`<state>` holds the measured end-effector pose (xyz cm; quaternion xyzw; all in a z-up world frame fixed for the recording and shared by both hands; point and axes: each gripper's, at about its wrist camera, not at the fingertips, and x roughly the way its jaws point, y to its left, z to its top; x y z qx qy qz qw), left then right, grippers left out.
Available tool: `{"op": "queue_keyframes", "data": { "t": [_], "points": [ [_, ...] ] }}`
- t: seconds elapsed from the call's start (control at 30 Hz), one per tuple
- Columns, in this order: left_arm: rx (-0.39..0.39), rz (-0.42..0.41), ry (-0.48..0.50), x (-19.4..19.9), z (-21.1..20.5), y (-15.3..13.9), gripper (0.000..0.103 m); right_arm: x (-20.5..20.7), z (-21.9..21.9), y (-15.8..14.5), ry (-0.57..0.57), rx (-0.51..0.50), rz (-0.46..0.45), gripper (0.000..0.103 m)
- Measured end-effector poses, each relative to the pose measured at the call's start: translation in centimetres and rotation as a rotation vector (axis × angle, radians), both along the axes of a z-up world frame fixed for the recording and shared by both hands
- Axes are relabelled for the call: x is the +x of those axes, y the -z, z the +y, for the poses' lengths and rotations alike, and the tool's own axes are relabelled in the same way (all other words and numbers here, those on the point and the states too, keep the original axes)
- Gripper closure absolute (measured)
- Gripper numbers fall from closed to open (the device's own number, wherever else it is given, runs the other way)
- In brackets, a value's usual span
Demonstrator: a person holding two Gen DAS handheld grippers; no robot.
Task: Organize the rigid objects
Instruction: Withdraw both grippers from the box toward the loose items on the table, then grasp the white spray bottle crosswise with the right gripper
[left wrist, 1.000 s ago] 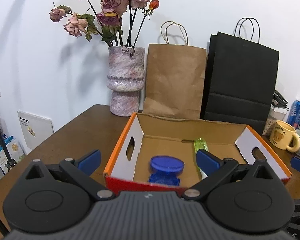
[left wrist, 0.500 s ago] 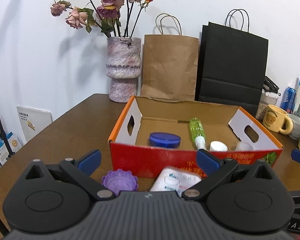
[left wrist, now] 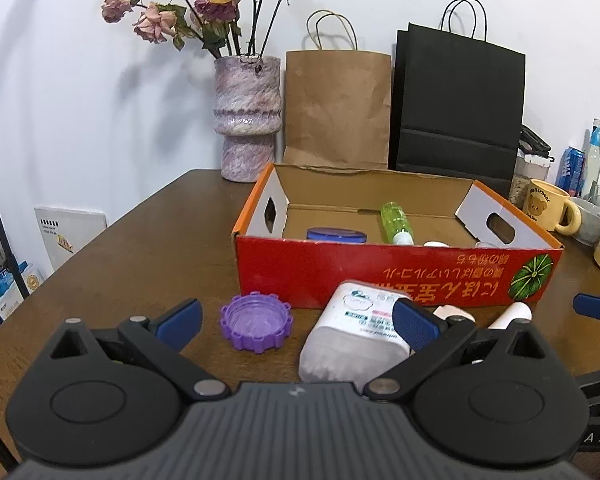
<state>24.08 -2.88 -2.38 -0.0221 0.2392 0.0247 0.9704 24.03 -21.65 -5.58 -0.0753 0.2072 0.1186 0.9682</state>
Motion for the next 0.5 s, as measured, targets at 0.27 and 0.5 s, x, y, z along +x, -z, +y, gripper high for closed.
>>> {"op": "queue_keyframes", "data": {
  "t": [0.27, 0.5],
  "points": [
    [-0.011, 0.015, 0.001, 0.0, 0.3, 0.1, 0.0, 1.5, 0.7, 0.7, -0.044, -0.067, 0.076, 0.0],
    [-0.007, 0.024, 0.006, 0.2, 0.2, 0.3, 0.0, 3.7, 0.5, 1.0, -0.06, -0.085, 0.119, 0.0]
  ]
}}
